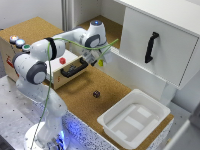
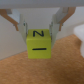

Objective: Store the grasped yellow object in the box

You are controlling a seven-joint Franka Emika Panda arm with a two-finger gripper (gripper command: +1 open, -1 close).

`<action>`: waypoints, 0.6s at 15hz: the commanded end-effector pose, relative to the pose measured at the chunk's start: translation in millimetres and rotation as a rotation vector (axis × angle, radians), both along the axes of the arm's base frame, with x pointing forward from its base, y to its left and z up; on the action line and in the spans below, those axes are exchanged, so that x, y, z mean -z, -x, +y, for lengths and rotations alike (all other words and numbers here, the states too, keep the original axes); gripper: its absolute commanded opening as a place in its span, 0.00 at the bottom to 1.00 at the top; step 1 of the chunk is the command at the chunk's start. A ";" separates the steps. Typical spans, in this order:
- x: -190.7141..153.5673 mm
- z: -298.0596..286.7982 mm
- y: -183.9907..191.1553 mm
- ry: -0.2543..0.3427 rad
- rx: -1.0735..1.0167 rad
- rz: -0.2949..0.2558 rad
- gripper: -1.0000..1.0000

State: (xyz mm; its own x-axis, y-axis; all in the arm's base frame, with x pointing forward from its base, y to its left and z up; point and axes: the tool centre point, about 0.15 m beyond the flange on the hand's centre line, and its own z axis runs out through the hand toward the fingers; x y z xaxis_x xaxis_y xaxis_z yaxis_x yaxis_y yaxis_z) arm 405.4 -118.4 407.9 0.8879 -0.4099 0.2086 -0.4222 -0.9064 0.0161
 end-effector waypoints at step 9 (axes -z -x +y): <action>85.3 -256.8 32.6 -0.029 0.291 0.045 0.00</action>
State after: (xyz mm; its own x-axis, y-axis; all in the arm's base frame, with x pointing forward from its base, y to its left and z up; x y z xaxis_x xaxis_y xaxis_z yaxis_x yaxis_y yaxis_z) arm 362.6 -288.6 357.5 0.7769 -0.5884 0.2239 -0.6032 -0.7976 -0.0028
